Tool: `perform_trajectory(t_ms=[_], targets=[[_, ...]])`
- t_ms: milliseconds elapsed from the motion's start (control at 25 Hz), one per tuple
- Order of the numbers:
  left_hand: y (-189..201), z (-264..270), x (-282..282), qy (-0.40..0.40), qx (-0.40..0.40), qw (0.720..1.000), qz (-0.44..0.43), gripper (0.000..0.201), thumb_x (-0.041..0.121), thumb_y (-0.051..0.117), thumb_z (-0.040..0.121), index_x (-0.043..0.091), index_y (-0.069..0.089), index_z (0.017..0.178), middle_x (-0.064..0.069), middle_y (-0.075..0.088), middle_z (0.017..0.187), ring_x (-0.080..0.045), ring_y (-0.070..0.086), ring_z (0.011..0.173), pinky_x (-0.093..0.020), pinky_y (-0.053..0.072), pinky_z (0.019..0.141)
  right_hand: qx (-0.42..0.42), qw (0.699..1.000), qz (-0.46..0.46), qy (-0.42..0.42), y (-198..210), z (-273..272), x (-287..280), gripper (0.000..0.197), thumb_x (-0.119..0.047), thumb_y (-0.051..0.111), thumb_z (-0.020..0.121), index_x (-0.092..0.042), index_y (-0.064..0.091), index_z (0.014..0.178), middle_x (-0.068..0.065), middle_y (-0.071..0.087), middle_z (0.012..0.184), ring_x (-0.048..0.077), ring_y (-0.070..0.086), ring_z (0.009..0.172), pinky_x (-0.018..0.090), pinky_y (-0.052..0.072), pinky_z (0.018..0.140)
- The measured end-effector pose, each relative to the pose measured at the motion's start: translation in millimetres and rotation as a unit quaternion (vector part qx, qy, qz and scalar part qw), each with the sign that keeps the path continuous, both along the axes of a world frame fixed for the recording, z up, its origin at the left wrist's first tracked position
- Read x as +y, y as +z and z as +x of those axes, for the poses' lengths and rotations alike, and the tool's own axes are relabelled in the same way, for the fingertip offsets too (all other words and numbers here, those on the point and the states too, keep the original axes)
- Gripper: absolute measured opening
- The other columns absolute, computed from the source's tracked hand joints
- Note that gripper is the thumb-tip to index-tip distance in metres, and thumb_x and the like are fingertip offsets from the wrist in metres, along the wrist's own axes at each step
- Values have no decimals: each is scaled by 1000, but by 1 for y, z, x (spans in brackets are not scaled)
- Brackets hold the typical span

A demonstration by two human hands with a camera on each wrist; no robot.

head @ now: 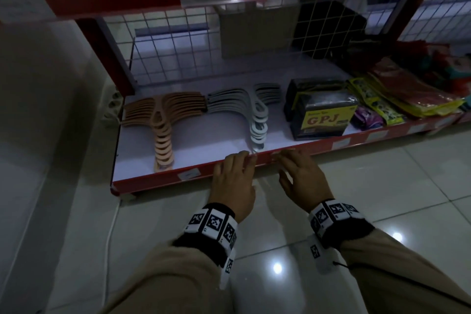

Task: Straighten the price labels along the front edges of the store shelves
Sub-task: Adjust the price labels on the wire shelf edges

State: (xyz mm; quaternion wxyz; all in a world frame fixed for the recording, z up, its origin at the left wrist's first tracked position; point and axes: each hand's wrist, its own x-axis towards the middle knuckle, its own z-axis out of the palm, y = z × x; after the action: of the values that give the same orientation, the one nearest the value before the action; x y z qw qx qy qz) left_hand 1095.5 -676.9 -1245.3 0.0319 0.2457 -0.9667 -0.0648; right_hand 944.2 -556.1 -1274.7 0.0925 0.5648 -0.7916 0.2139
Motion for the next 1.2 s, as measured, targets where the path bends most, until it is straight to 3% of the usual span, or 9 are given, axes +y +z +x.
perform_trajectory(t_ms=[160,320,520,680,840,1040,1200], targets=[[-5,-3,0,5,9,1000,-11,64,37,55,85,24,27,142,2,28,144,-23,30,125,-37,29,99,21,1000,6,-3,-11,-1,2,52,-3,65,75,-5,57,126,17,58,118,37,56,100,44,49,82],[-7,-5,2,11,26,999,-19,61,34,57,83,22,34,138,0,33,140,-24,35,121,-37,33,96,30,999,-29,-31,-7,-2,-10,40,-3,64,72,-3,62,111,21,56,108,39,53,87,44,46,75],[-7,-13,4,-3,41,999,-28,57,27,55,84,18,37,137,-2,38,136,-22,37,118,-34,35,95,24,998,6,-52,3,-5,-22,30,-17,67,70,-7,62,98,18,54,101,36,50,88,43,42,76],[-7,-13,2,-10,52,998,-31,52,21,56,81,16,46,132,-4,46,128,-24,43,113,-35,39,91,28,999,23,-35,2,-9,-23,22,-16,62,72,-7,60,92,13,57,95,37,51,88,45,40,75],[-10,-12,1,-37,61,997,-36,45,14,54,79,13,55,124,-6,54,119,-26,49,106,-37,43,89,36,999,-9,-30,-3,-11,-21,22,-13,66,71,-5,59,91,13,57,93,35,50,85,44,41,74],[-9,-18,-2,-37,56,998,2,45,8,54,79,11,54,124,-7,52,116,-25,47,102,-33,40,87,23,998,-54,-22,-9,-15,-11,24,-5,65,75,-3,63,99,15,59,99,35,52,85,41,43,74],[-10,-18,-1,-31,45,998,8,42,13,50,83,13,50,126,-5,50,117,-23,43,100,-32,39,87,39,996,-79,0,-7,-18,-8,21,-3,64,77,-4,67,98,13,64,97,34,57,86,39,46,75]])
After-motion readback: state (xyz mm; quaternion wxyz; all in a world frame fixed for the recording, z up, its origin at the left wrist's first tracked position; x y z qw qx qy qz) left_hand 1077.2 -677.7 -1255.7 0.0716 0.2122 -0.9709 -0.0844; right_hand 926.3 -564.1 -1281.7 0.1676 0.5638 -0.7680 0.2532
